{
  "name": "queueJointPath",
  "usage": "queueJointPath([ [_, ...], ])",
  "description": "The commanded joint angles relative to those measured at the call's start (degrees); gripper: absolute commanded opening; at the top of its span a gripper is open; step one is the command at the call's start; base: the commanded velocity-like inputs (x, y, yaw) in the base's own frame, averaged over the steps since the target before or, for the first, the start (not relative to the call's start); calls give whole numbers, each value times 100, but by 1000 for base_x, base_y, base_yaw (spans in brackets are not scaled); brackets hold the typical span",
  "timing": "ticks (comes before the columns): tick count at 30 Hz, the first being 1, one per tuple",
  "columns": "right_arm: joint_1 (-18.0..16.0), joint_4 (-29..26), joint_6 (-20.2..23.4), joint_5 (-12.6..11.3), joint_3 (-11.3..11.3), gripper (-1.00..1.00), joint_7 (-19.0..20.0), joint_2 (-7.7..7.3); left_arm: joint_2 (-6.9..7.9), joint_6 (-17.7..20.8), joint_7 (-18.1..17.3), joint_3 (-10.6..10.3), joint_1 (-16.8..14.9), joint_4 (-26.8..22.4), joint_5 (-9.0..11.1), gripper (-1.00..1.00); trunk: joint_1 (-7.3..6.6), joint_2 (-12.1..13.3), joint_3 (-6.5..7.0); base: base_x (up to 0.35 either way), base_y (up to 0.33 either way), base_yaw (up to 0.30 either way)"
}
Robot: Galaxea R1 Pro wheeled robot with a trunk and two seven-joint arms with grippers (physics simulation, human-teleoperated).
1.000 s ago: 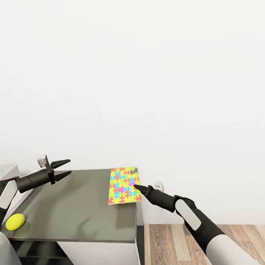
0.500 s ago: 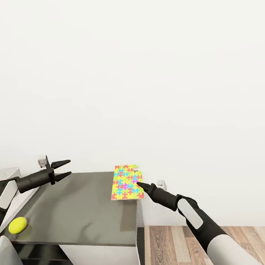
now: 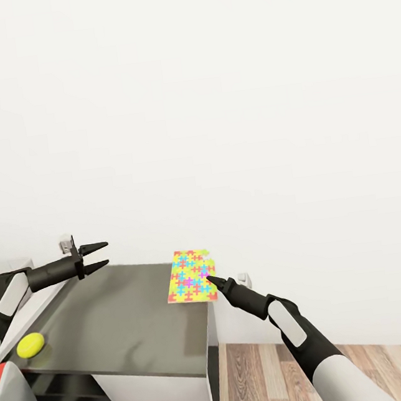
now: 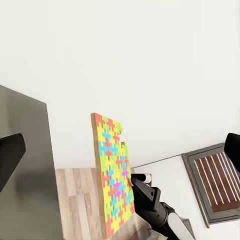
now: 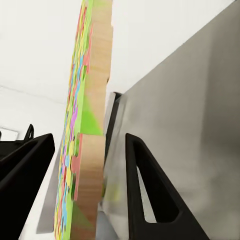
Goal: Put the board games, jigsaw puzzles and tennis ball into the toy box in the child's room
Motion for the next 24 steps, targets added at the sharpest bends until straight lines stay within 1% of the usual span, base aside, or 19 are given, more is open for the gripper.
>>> queueJointPath([
  [1,-3,-2,32,-35,-1,-100,-19,2,6,15,-19,-25,-6,5,16,100,-23,38,12,0,0,0],
  [7,-9,-46,44,3,23,-100,-59,6,6,23,-19,-25,-6,5,16,100,-154,279,120,-9,0,0],
  [14,-12,-62,53,18,9,-100,-96,1,6,25,-19,-25,-6,5,16,100,-308,559,246,-148,0,0],
  [24,-12,-71,-1,23,6,-100,-39,4,6,25,-19,-19,-6,5,16,100,-528,960,425,-14,0,0],
])
